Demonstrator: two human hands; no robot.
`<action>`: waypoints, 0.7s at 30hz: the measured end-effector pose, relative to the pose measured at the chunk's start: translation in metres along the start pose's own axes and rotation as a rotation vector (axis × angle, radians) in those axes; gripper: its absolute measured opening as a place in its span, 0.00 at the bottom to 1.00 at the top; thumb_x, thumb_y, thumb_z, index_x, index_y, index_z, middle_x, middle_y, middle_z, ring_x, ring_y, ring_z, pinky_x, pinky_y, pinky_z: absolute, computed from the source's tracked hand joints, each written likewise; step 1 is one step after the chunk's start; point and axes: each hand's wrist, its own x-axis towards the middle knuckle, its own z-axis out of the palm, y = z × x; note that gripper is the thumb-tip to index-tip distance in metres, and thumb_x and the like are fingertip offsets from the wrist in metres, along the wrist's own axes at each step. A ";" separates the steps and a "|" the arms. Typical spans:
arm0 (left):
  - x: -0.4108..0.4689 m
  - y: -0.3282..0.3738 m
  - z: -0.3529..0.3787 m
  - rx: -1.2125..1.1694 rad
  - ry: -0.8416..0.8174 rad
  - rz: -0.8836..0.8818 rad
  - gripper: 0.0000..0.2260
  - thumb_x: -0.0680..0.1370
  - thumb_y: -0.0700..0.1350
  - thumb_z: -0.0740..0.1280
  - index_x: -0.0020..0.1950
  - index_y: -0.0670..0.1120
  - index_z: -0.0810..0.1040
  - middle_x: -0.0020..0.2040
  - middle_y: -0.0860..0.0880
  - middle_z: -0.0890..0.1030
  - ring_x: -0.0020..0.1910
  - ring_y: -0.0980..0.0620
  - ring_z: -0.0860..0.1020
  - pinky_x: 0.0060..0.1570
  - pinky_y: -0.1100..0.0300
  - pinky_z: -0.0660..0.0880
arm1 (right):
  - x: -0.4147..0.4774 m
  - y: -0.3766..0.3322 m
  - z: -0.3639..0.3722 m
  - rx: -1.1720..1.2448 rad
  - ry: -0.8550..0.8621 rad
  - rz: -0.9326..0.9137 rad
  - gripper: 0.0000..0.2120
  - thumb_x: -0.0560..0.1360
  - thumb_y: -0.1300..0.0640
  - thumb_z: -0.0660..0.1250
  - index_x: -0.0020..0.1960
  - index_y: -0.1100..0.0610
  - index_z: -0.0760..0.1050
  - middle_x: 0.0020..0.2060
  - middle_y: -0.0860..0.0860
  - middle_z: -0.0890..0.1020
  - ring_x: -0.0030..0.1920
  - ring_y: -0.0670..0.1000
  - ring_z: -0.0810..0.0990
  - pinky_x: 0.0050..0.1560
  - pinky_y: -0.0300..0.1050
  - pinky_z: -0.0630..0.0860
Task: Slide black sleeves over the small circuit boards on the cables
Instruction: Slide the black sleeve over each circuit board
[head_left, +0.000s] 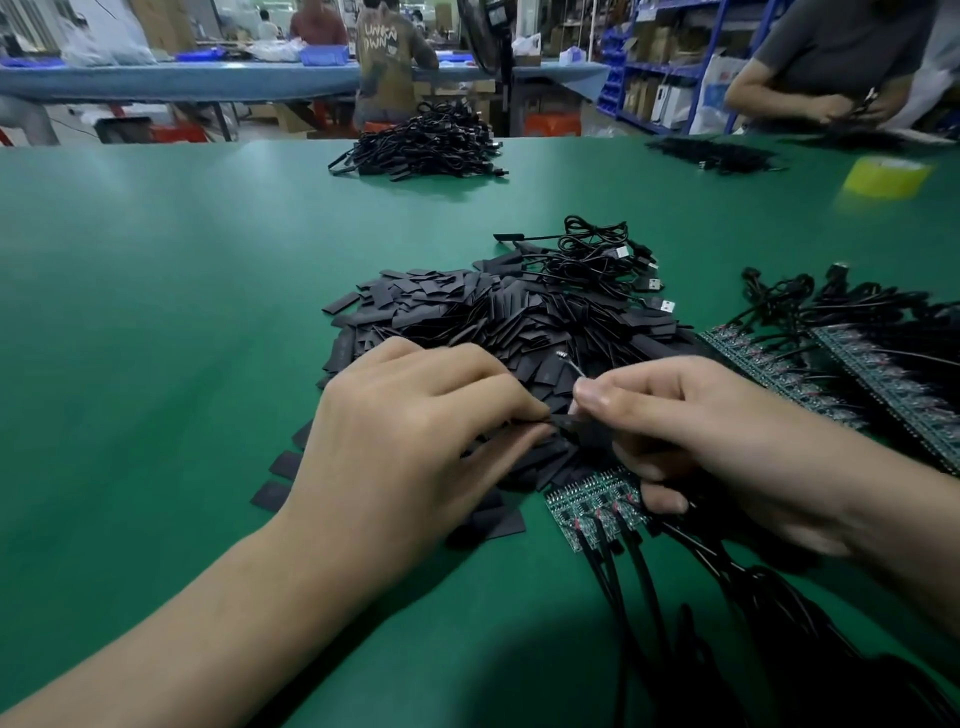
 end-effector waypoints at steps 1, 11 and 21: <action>0.000 0.001 0.001 0.016 0.031 0.036 0.06 0.79 0.48 0.73 0.44 0.48 0.86 0.43 0.54 0.85 0.37 0.49 0.81 0.39 0.52 0.74 | -0.001 0.000 0.000 0.050 -0.048 0.019 0.18 0.72 0.42 0.75 0.42 0.57 0.78 0.28 0.49 0.60 0.26 0.47 0.57 0.23 0.38 0.65; -0.002 0.002 0.003 -0.258 -0.121 -0.106 0.10 0.75 0.54 0.74 0.52 0.51 0.87 0.46 0.56 0.83 0.43 0.55 0.82 0.43 0.55 0.78 | -0.002 0.001 0.002 -0.057 -0.042 -0.107 0.10 0.75 0.50 0.75 0.40 0.56 0.83 0.24 0.48 0.67 0.24 0.46 0.61 0.23 0.36 0.65; -0.001 -0.009 -0.001 -0.425 0.013 -0.390 0.08 0.70 0.51 0.78 0.46 0.51 0.88 0.43 0.57 0.85 0.41 0.57 0.82 0.42 0.67 0.74 | 0.000 0.001 -0.014 -0.389 0.144 -0.287 0.19 0.78 0.39 0.60 0.41 0.51 0.79 0.27 0.47 0.71 0.29 0.49 0.71 0.34 0.53 0.71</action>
